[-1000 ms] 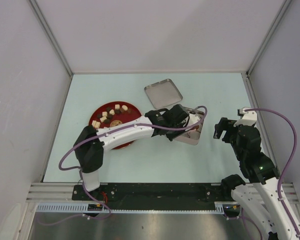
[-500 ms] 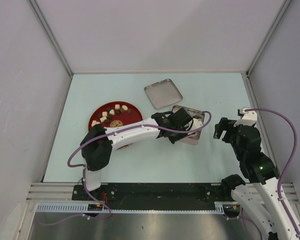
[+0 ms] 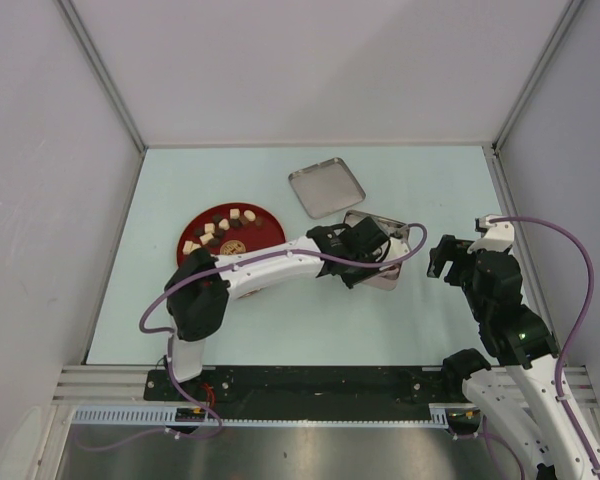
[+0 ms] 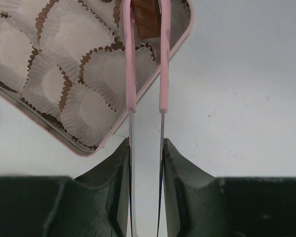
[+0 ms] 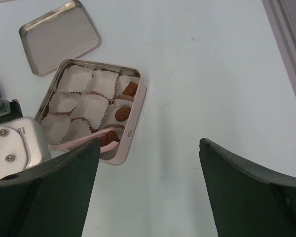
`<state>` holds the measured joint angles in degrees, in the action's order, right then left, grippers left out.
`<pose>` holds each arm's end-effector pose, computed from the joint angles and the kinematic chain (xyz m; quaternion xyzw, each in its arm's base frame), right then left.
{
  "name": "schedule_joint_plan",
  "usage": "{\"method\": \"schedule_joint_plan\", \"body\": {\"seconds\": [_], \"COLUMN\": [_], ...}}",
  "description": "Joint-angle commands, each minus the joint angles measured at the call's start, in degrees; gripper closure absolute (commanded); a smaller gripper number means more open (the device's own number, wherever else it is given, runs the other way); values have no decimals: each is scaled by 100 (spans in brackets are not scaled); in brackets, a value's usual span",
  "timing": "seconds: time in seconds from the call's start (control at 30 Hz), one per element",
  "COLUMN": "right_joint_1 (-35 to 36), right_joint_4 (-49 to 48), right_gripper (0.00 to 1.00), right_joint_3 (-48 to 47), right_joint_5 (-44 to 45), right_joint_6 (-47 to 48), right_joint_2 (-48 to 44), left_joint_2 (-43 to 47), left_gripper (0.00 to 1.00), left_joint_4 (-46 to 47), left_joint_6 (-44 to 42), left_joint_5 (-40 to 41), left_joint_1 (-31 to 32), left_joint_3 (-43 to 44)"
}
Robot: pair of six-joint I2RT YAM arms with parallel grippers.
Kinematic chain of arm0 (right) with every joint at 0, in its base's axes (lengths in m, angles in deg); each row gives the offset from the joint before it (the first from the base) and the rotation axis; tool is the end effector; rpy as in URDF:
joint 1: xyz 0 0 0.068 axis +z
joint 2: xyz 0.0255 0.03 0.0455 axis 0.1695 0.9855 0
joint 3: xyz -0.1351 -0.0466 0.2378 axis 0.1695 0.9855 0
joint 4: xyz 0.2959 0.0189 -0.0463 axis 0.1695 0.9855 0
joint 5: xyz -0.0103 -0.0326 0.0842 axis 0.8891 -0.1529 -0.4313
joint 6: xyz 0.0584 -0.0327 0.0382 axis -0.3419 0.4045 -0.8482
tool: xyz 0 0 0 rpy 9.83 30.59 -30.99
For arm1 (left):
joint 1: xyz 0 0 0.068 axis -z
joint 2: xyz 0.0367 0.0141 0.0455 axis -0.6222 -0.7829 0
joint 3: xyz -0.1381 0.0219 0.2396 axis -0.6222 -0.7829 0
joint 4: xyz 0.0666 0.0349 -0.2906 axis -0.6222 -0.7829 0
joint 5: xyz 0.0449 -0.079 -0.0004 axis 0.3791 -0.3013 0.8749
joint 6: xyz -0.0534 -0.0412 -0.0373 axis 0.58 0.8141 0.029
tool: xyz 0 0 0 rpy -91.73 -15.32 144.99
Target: Pack the chocolate
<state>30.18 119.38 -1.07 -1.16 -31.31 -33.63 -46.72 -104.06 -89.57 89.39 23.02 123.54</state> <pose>0.1716 0.0414 0.3212 0.0331 0.8140 0.0289 0.5792 0.2311 -0.4189 0.2139 0.5743 0.7649 -0.0974 0.2748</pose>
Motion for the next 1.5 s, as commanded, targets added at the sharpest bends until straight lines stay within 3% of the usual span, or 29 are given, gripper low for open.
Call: {"method": "schedule_joint_plan", "body": {"seconds": [0.0,0.6,1.0,1.47], "right_joint_1": [5,5,-3,-276], "right_joint_4": [-205,-196,-196,-258], "right_gripper": [14,14,14,14], "right_joint_3": [-13,-21,-13,-13], "right_joint_5": [57,57,242,-110], "right_joint_6": [43,26,43,105], "right_joint_2": [-4,-4,-91,84], "left_joint_2": [-50,213,1812,3737], "left_gripper": [69,66,66,66], "left_joint_4": [234,295,691,15], "left_joint_6": [-72,112,920,2818], "left_joint_5": [-46,209,841,1861], "left_joint_1": [56,56,-278,-1640], "left_joint_3": [260,129,-1101,-2921]}}
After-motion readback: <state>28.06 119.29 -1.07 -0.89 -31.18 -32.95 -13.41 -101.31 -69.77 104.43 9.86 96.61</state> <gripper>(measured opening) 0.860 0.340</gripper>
